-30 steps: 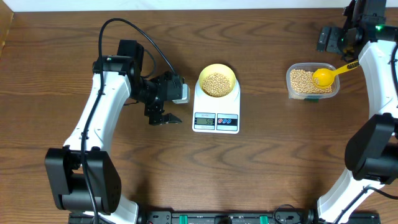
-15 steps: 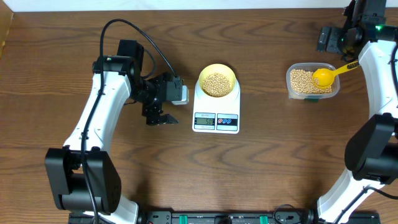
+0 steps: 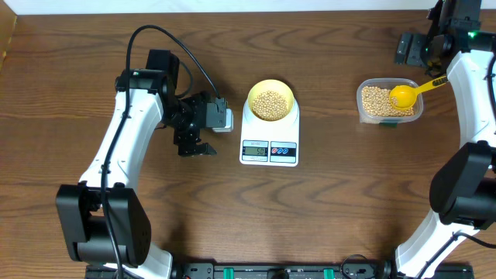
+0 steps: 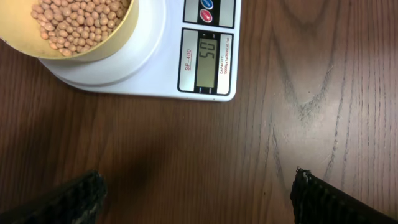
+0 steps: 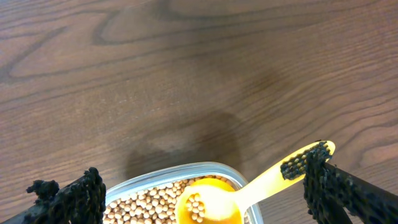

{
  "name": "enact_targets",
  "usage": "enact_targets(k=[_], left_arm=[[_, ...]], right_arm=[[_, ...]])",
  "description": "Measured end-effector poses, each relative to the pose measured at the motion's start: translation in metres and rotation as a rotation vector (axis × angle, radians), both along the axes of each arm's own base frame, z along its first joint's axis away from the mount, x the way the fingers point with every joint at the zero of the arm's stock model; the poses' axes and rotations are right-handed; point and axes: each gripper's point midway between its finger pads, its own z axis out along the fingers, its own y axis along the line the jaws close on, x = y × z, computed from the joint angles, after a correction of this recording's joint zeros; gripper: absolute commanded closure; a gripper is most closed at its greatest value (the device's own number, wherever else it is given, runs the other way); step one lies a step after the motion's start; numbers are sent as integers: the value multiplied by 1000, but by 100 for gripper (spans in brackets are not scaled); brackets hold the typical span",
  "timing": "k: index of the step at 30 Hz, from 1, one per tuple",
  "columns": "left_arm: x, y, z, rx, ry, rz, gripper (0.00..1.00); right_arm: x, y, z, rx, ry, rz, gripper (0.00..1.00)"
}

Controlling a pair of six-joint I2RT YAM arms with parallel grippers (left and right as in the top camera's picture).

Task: Scoop item into bowl and weigh 50g on scale
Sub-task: 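Move the left gripper forward toward the scale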

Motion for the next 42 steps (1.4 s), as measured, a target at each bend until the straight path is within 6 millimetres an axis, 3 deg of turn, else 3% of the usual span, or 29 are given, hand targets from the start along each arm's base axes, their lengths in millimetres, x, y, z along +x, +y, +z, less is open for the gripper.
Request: enact_targets(k=[11,19,31,42], left_arm=[[-3,1,-4,52,8,-10,2],[-14,-19,-19,146,38,-80,2],[-7,-22,-55,175,140,-14,2],[-1,-25,-58,162,128,-12,2]], right_arm=[[0,0,0,0,0,0,1],[0,0,0,0,0,0,1],[0,0,0,0,0,0,1],[0,0,0,0,0,0,1]])
